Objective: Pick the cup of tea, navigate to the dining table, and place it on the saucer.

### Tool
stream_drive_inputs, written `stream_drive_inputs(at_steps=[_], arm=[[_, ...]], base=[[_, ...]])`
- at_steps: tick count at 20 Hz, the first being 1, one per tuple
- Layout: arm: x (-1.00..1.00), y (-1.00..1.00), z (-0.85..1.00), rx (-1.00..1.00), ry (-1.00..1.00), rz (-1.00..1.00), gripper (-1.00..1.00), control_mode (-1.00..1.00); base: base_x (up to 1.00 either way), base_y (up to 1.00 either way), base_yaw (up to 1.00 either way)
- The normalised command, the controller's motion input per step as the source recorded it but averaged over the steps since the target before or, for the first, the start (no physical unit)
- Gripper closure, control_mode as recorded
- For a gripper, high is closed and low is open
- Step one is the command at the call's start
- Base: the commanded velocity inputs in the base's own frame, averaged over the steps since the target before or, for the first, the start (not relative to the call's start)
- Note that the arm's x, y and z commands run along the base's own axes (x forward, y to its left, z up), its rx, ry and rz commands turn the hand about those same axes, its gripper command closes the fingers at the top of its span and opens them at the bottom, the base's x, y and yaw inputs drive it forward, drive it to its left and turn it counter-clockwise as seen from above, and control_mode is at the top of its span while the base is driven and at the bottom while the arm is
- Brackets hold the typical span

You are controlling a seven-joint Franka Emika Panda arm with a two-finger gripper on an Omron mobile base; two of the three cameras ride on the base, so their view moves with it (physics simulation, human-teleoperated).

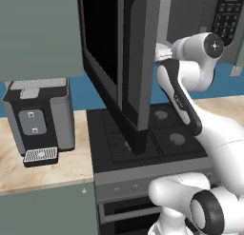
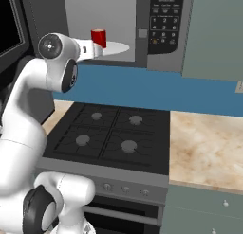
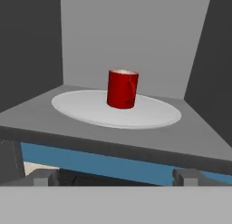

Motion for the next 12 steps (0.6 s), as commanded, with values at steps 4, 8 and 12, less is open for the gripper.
stream_drive_inputs(at_steps=[4, 8, 12], arm=[[0.37, -0.21, 0.19, 0.0, 0.06, 0.0, -1.0, -1.0], [0.34, -0.08, 0.18, 0.0, 0.05, 0.0, -1.0, -1.0], [0.26, 0.02, 0.02, 0.0, 0.03, 0.0, -1.0, -1.0]], base=[[0.0, 0.0, 0.0], [0.0, 0.0, 0.0], [0.0, 0.0, 0.0]])
